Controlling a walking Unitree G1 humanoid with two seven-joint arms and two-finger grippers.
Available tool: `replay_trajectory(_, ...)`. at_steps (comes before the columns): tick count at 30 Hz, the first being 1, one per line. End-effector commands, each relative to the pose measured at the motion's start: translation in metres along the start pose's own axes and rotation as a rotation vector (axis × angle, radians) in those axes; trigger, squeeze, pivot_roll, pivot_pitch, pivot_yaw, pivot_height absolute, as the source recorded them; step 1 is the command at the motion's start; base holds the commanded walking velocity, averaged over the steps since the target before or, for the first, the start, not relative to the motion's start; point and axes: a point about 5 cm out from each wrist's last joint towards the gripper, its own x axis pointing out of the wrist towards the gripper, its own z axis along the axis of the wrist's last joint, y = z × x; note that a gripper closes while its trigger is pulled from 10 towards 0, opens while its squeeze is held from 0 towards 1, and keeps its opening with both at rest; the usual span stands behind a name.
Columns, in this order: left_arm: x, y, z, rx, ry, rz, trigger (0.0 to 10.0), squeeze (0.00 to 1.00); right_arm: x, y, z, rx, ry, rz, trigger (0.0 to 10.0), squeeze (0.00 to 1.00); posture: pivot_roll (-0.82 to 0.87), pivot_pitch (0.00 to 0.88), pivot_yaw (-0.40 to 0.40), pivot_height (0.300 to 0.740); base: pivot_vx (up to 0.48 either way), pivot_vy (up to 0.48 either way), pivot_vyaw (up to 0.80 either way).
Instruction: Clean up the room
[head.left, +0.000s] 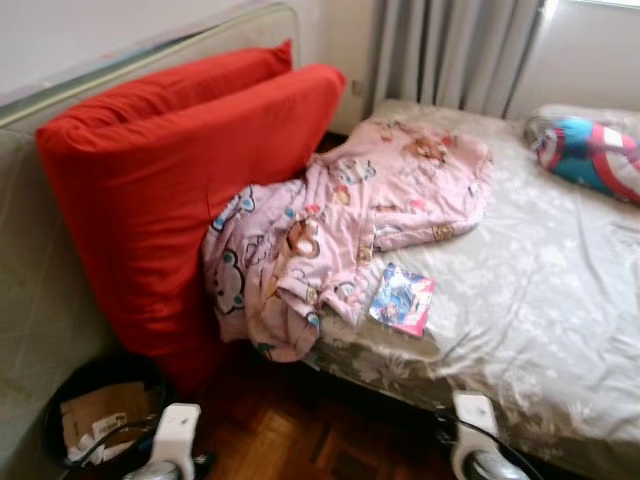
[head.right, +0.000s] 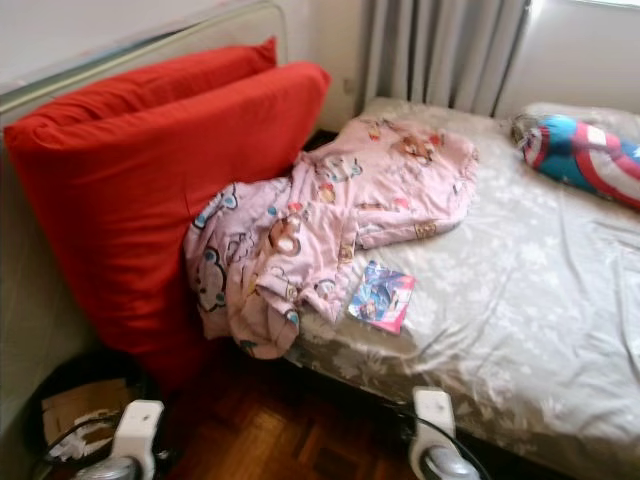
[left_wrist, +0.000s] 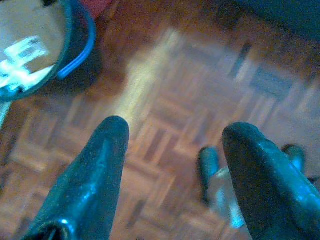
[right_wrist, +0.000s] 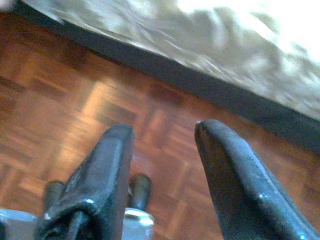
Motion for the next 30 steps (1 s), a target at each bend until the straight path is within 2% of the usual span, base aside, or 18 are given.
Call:
replay_trajectory(1, 0.0019, -0.0076, 0.0088, -0.002, -0.027, -0.023, 10.0, 0.00, -0.0018, -0.0105, -0.0055, 0.011, 0.016, -0.028, 10.0, 0.00, 0.04, 0.000, 0.018, 0.740, 0.311, 0.000, 0.00)
replay_trajectory(25, 0.0018, -0.0072, 0.0091, -0.006, -0.033, -0.022, 10.0, 0.00, -0.0019, -0.0107, -0.0055, 0.037, 0.006, -0.047, 10.0, 0.00, 0.04, 0.000, 0.018, 0.740, 0.310, 0.000, 0.00)
replay_trajectory(30, 0.0018, -0.0074, 0.0090, -0.004, -0.033, -0.026, 10.0, 0.00, -0.0019, -0.0104, -0.0066, 0.063, 0.008, -0.051, 10.0, 0.00, 0.04, 0.000, 0.018, 0.740, 0.000, 0.000, -0.25)
